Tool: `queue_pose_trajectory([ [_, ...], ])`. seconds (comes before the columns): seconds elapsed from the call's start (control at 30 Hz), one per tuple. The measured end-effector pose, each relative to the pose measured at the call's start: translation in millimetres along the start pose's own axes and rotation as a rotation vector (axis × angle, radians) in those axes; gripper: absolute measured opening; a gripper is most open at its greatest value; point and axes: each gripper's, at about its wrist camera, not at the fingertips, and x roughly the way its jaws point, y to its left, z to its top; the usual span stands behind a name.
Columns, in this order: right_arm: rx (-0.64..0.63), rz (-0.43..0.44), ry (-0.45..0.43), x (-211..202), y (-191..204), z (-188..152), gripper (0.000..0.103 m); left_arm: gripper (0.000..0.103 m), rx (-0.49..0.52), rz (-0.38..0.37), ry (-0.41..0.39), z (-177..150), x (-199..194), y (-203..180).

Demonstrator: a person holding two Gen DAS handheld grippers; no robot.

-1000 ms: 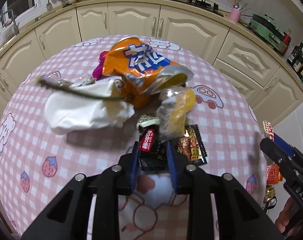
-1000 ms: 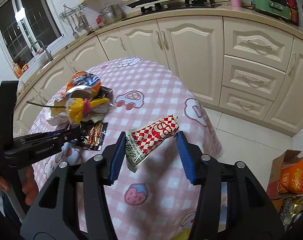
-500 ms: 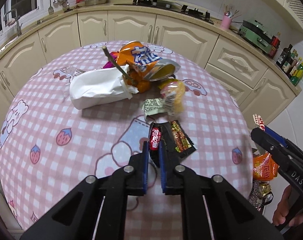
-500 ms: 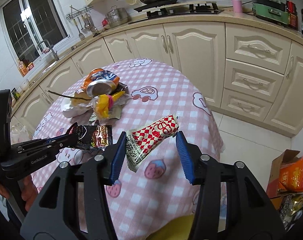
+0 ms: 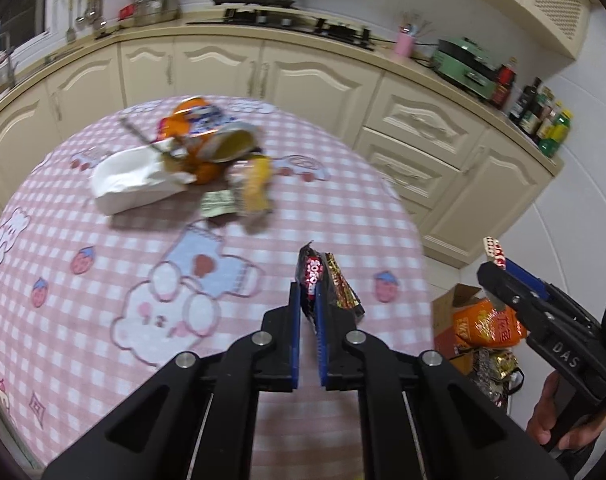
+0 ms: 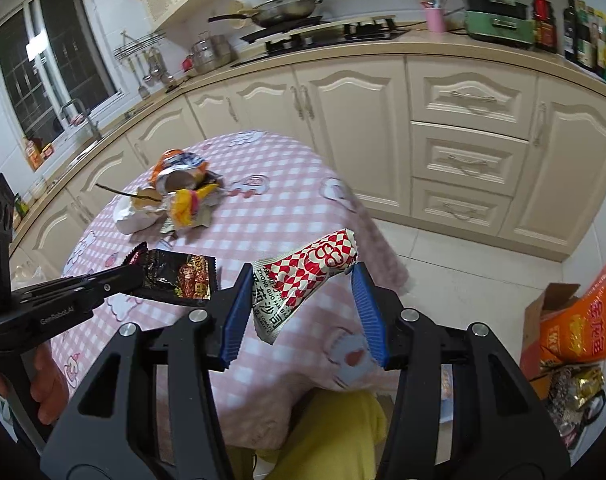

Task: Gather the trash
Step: 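Carry the cup and wrappers to the blue bin and open both tools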

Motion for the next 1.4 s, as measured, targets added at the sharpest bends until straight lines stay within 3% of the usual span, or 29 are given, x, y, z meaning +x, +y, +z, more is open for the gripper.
queue_pose_trajectory([
  [0.4,0.144,-0.116,-0.001,-28,-84,-28,0.049,0.006,0.172,-0.161,0.030,-6,13,-105],
  [0.9,0.336,-0.248,0.020,-48,-182,-66,0.049,0.007,0.375,-0.247,0.170,-25,81,-221],
  [1.03,0.366,-0.262,0.040,-43,-194,-72,0.049,0.010,0.418,-0.229,0.163,-29,96,-237],
  [1.1,0.377,-0.264,0.049,-39,-198,-74,0.049,0.028,0.438,-0.212,0.161,-31,101,-242],
  [1.13,0.380,-0.264,0.056,-37,-200,-75,0.049,0.030,0.442,-0.207,0.158,-32,103,-242],
  [1.4,0.368,-0.238,0.102,-13,-192,-73,0.051,0.032,0.406,-0.165,0.159,-23,108,-225],
])
